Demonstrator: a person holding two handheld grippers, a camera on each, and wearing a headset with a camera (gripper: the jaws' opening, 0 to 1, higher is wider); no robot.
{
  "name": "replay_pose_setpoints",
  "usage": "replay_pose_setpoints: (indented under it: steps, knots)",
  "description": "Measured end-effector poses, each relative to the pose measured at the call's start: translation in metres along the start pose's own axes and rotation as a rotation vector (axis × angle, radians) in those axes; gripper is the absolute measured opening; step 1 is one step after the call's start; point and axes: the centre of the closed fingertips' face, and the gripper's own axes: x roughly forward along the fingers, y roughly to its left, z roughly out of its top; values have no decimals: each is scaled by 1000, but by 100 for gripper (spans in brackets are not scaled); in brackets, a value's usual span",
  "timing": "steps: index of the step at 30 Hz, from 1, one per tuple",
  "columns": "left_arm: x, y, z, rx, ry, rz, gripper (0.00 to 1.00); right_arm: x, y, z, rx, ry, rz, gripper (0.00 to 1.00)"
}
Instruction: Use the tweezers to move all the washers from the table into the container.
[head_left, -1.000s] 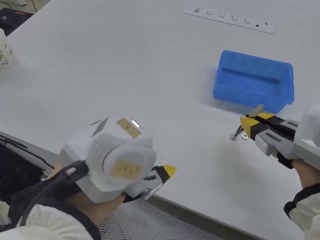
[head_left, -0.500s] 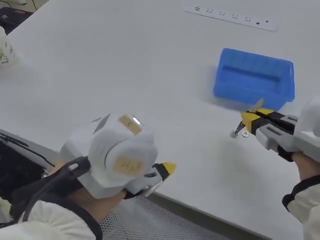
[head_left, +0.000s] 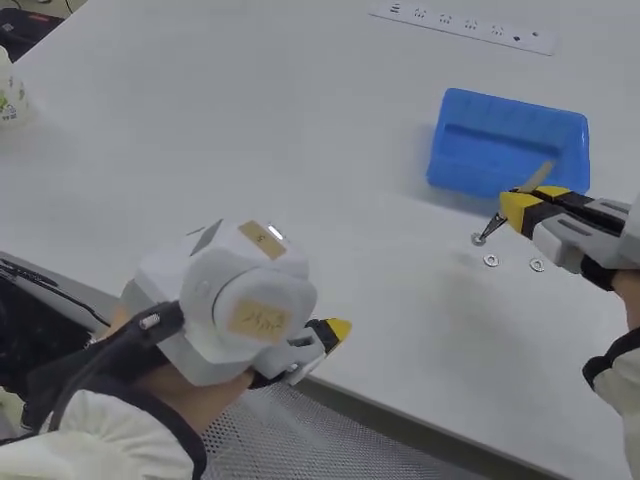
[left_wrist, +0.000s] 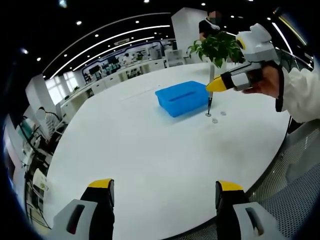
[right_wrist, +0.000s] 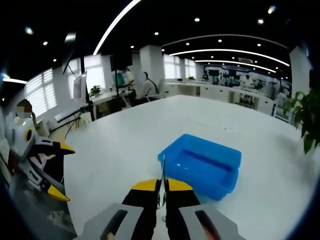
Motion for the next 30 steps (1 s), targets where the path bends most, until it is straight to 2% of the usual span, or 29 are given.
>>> replay_pose_setpoints:
  steps: [20,25,30]
  knots:
    - [0,0,-2,1,12,0,84,7,-14,26,-113,-23,-16,0]
    - [0,-1,-2,4,13,-1,84,11,-17,36,-116,-33,-10,0]
    - [1,-1,-3,10,19,-2,83,15,-24,47,-131,-56,-26,0]
